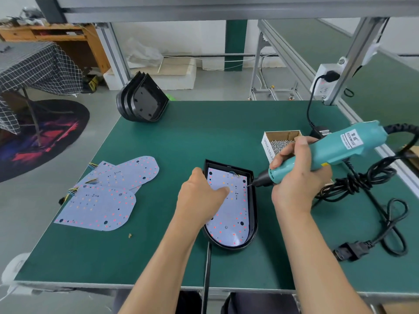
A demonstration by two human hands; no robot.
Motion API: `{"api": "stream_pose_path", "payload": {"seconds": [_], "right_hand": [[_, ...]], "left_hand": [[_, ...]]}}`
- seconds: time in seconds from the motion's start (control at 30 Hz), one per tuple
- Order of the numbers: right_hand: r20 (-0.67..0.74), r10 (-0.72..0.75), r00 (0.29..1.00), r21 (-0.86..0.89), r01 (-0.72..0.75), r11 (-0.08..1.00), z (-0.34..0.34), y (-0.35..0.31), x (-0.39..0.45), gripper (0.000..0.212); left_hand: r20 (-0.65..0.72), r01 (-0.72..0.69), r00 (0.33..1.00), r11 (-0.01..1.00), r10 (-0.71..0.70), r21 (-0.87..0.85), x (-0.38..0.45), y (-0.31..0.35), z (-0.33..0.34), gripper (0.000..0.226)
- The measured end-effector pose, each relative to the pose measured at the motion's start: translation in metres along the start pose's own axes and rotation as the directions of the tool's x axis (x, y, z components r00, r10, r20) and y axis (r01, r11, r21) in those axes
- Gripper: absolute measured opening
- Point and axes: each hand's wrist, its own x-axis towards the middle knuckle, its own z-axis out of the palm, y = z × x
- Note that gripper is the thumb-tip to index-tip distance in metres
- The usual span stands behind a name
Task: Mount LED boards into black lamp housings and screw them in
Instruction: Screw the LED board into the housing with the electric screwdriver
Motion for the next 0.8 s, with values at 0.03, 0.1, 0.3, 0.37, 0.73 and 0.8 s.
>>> {"api": "stream_pose_path", "payload": {"seconds": [0.03, 0.1, 0.3, 0.37, 0.73, 0.8], "right_hand": [[0.003, -0.002, 1.000, -0.002, 0.002, 1.000, -0.0006, 0.0009, 0.0004, 0.019], [-0.010, -0.007, 1.000, -0.019, 0.007, 1.000, -0.0009, 0.0022, 0.0020, 0.018], [-0.005, -0.003, 1.000, -0.009, 0.003, 1.000, 0.0013, 0.0027, 0.0031, 0.022], [-0.004, 0.005, 1.000, -0.001, -0.005, 1.000, 0.0025, 0.0030, 0.0026, 0.022], [0.009, -0.007, 1.000, 0.001, 0.007, 1.000, 0.0038, 0.0048, 0.0014, 0.020], [0.029, -0.029, 0.999, -0.018, 0.029, 0.999, 0.0052, 0.0037, 0.0010, 0.022]], "left_hand": [[0.000, 0.001, 1.000, 1.000, -0.001, -0.006, -0.0007, -0.0001, 0.0000, 0.044], [0.000, 0.001, 1.000, 1.000, -0.001, -0.020, -0.0021, -0.0004, -0.0004, 0.044], [-0.007, -0.003, 1.000, 0.999, 0.002, -0.038, -0.0052, -0.0003, -0.0009, 0.043], [-0.010, -0.006, 1.000, 0.999, 0.005, -0.034, -0.0054, -0.0004, -0.0009, 0.044], [-0.041, -0.036, 0.999, 0.998, 0.034, -0.042, -0.0034, -0.0027, 0.0021, 0.044], [-0.048, -0.040, 0.998, 0.999, 0.039, -0.037, -0.0029, -0.0032, 0.0030, 0.044]]}}
